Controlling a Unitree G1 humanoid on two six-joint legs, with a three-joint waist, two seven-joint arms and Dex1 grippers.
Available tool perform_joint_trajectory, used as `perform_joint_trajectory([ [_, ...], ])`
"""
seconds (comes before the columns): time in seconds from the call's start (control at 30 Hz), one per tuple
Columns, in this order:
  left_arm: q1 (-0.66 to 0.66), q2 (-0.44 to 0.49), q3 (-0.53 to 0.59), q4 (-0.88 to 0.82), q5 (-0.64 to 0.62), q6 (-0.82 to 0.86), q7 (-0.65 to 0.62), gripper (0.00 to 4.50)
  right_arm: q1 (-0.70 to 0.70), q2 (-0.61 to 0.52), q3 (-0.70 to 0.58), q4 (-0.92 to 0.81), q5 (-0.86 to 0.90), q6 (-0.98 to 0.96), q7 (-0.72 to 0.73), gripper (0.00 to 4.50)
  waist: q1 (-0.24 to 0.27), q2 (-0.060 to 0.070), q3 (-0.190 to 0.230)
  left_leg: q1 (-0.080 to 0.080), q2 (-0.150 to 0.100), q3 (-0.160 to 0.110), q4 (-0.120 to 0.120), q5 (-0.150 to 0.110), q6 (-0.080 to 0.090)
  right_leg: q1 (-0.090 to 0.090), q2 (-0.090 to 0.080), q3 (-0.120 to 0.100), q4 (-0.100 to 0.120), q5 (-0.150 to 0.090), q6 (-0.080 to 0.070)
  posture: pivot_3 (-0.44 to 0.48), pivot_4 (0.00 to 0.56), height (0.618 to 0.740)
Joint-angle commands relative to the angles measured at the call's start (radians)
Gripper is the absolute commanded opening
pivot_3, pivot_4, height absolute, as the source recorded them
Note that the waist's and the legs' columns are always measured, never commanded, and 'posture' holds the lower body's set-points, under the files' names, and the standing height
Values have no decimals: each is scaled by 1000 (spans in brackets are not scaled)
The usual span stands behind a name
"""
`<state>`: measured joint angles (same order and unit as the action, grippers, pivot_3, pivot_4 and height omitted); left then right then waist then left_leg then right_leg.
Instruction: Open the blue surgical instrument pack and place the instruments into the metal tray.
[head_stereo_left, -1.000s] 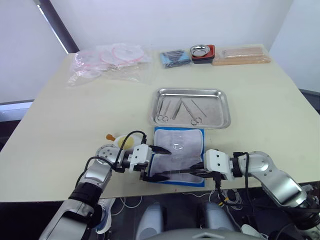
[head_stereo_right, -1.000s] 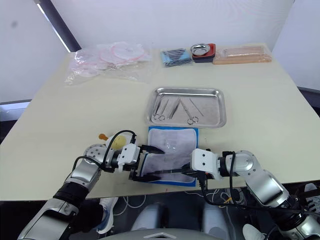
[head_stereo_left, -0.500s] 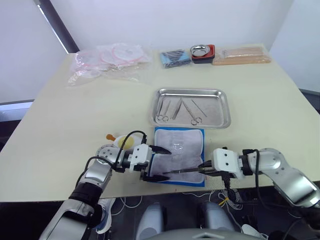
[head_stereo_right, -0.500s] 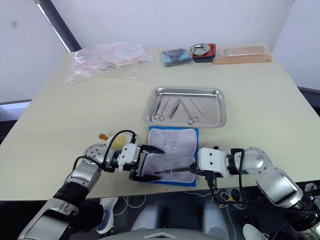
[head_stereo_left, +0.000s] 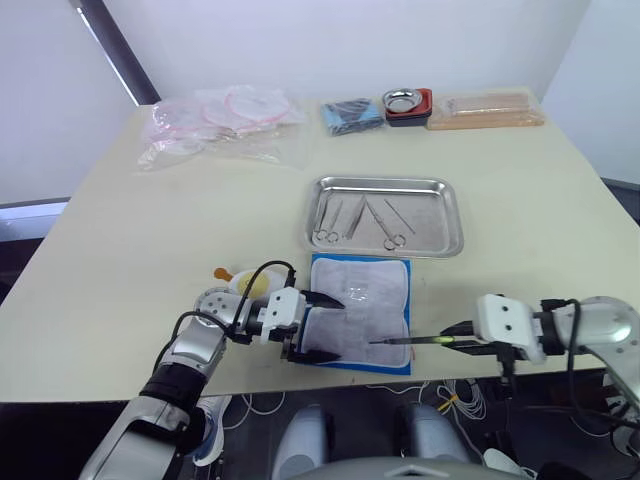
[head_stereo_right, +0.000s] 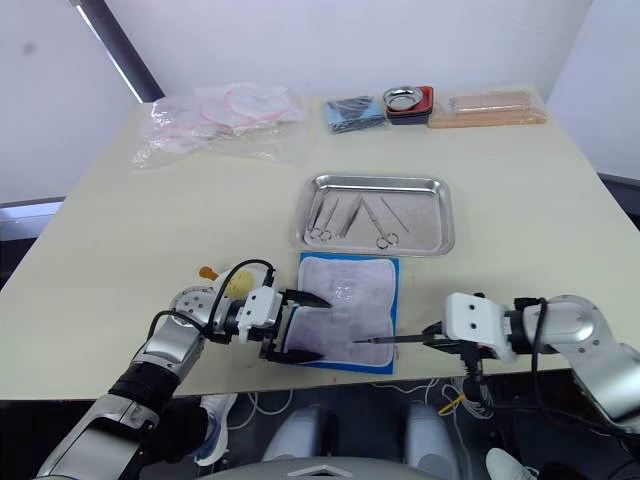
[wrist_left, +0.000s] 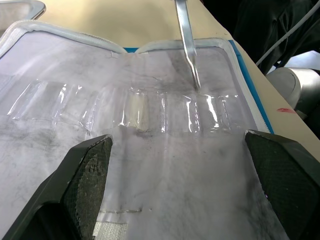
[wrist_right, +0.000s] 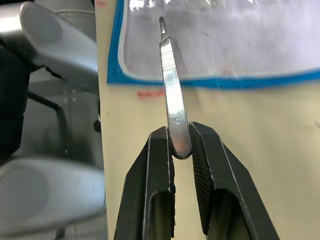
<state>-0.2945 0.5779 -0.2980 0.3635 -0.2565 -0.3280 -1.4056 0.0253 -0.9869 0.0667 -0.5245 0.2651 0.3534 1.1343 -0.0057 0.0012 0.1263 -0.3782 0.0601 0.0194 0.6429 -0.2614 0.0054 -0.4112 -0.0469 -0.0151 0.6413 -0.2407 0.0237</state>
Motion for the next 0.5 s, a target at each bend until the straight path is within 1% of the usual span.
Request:
perform_joint_trajectory([
  [0.03, 48, 19, -66, 113, 130, 31, 14, 4500, 22, -34, -93, -18, 51, -39, 44, 37, 0, 0, 0, 0, 0, 0, 0, 0, 0, 0, 0, 0, 0, 0, 0, 0, 150, 740],
  [0.13, 47, 17, -68, 116, 131, 29, 13, 4500, 37, -51, -146, -17, 96, 5, 54, 37, 0, 0, 0, 0, 0, 0, 0, 0, 0, 0, 0, 0, 0, 0, 0, 0, 150, 740],
  [0.2, 45, 15, -68, 117, 131, 28, 13, 4500, 24, -28, -187, -14, 159, 67, 29, 37, 0, 0, 1, 0, 0, 0, 0, 0, 0, 0, 0, 0, 0, 0, 0, 0, 150, 740],
  [0.33, 45, 13, -68, 113, 130, 31, 15, 4500, -51, 64, -232, 25, 245, 160, -77, 37, -1, -2, 1, 0, -1, 0, 0, 0, 0, 0, 0, 0, 0, 0, 0, 0, 150, 740],
  [0.43, 48, 13, -68, 107, 130, 34, 17, 4500, -119, 141, -226, 81, 226, 199, -194, 37, -1, -2, 2, 0, -1, -1, 0, 0, 0, 0, 0, 0, 0, 0, 0, 0, 150, 740],
  [0.5, 48, 14, -68, 104, 130, 36, 18, 4500, -157, 169, -217, 99, 232, 254, -243, 37, 1, -1, 2, -1, -2, -1, 0, 0, 0, 0, 0, 1, 0, 0, 0, 0, 150, 740],
])
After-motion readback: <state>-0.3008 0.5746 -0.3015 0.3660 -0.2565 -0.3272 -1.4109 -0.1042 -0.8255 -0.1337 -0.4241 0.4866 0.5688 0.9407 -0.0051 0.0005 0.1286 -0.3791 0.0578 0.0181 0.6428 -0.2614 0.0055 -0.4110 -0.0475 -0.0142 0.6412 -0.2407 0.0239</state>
